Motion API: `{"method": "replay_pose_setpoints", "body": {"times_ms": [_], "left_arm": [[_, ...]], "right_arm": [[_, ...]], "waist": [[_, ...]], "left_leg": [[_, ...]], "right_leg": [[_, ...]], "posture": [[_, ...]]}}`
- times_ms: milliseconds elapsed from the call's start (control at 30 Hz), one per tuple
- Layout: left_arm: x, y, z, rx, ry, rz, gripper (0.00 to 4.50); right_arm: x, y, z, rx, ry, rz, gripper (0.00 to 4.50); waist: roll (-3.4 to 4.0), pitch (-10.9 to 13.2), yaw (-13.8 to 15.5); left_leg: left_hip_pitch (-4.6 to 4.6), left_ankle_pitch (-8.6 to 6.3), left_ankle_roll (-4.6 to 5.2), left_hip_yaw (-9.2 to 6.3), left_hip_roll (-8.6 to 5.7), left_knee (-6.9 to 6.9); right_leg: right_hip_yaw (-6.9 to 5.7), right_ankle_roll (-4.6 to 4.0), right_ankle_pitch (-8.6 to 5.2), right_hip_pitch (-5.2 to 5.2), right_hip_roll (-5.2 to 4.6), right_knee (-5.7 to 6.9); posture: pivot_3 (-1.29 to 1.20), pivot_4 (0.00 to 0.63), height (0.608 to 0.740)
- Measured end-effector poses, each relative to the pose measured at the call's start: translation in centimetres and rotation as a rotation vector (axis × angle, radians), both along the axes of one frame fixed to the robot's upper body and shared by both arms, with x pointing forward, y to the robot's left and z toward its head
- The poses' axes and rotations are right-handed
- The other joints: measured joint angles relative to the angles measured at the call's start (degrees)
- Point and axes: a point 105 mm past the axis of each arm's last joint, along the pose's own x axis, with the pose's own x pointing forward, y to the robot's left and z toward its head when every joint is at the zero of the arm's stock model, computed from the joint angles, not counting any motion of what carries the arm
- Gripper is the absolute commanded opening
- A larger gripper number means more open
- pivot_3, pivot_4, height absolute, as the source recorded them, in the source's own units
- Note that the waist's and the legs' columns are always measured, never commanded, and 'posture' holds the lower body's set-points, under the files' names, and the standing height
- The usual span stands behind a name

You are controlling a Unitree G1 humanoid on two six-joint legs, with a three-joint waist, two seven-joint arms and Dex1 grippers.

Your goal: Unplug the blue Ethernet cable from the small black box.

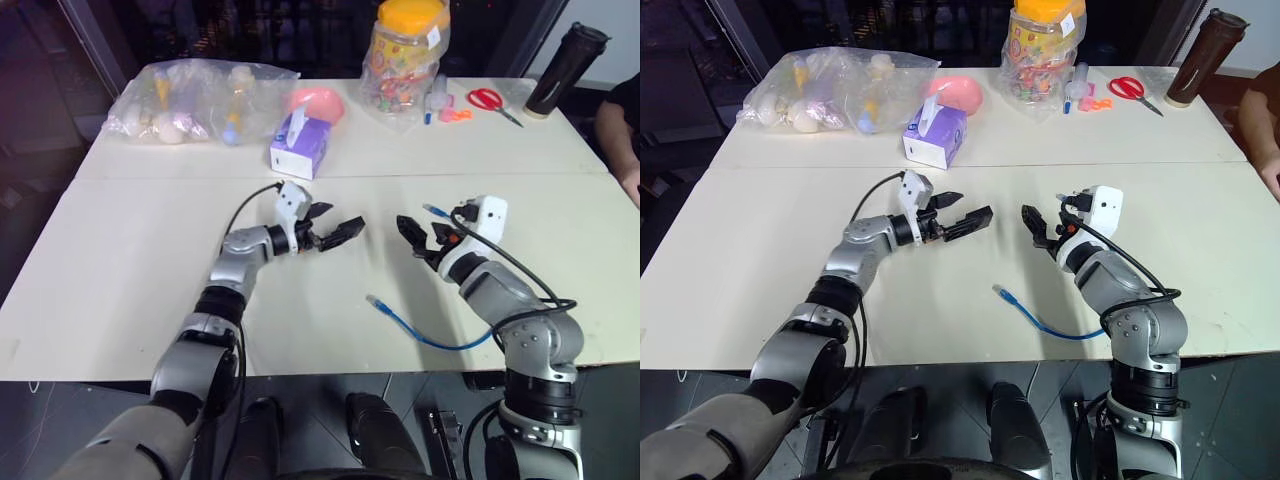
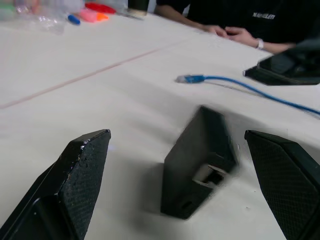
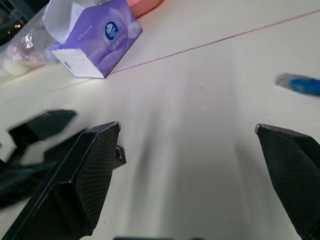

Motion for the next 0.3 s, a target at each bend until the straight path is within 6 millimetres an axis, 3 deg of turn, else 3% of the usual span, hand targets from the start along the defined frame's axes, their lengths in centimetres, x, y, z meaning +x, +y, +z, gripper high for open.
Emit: {"method": "replay_pose_setpoints", "body": {"times_ms": [100, 300], "left_arm": [[-0.8, 2.8, 0.9, 0.007, 0.033, 0.037, 4.48], [-2.7, 5.6, 2.1, 0.015, 0.091, 0.074, 4.48]], "right_arm": [[-1.6, -0.4, 0.4, -0.059, -0.023, 0.078, 4.5], [-3.8, -1.0, -0.2, -0.155, 0.004, 0.195, 4.5]], "waist": [[0.0, 0.0, 0.04], [0.0, 0.0, 0.19]], "left_leg": [[0.02, 0.0, 0.0, -0.01, 0.0, 0.02], [0.13, 0.0, 0.0, 0.01, 0.0, 0.08]], "right_leg": [[-0.01, 0.0, 0.0, 0.02, 0.0, 0.01], [0.0, -0.22, -0.13, 0.19, -0.02, -0.06]], "posture": [[0.0, 0.15, 0.739], [0.0, 0.15, 0.739]]}}
